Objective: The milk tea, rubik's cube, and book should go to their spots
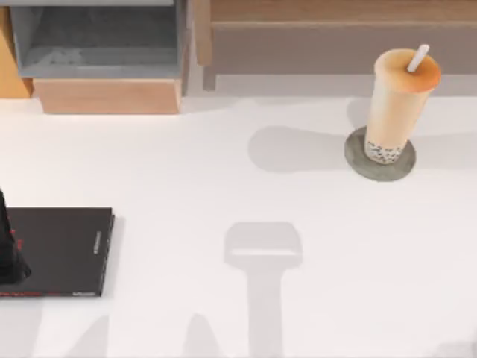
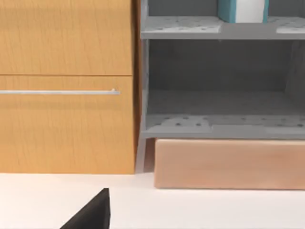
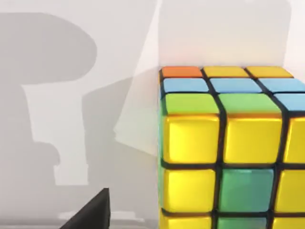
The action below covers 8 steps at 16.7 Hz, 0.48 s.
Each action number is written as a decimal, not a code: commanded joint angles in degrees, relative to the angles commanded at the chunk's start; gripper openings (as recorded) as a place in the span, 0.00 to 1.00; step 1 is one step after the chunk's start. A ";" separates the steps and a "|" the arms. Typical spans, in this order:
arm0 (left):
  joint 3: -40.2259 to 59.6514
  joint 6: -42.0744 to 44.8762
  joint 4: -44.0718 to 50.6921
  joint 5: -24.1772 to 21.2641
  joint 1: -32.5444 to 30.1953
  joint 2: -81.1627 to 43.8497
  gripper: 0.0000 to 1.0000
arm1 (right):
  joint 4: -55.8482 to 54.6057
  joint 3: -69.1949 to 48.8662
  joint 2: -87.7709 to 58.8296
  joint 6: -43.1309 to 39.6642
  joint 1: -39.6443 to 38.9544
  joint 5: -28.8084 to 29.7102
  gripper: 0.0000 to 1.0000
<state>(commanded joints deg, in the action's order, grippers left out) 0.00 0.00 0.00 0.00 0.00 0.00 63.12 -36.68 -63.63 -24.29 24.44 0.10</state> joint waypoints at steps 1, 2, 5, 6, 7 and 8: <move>0.00 0.00 0.00 0.00 0.00 0.00 1.00 | -2.48 1.56 -0.43 0.01 -0.02 0.00 1.00; 0.00 0.00 0.00 0.00 0.00 0.00 1.00 | -4.91 3.12 -0.86 0.05 -0.04 -0.01 1.00; 0.00 0.00 0.00 0.00 0.00 0.00 1.00 | -9.28 6.72 -2.33 0.05 -0.04 -0.02 1.00; 0.00 0.00 0.00 0.00 0.00 0.00 1.00 | -9.52 6.93 -2.51 0.04 -0.03 -0.02 1.00; 0.00 0.00 0.00 0.00 0.00 0.00 1.00 | -9.52 6.93 -2.51 0.04 -0.03 -0.02 1.00; 0.00 0.00 0.00 0.00 0.00 0.00 1.00 | -9.52 6.93 -2.51 0.04 -0.03 -0.02 1.00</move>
<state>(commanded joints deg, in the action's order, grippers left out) 0.00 0.00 0.00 0.00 0.00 0.00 53.60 -29.75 -66.14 -24.24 24.41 0.08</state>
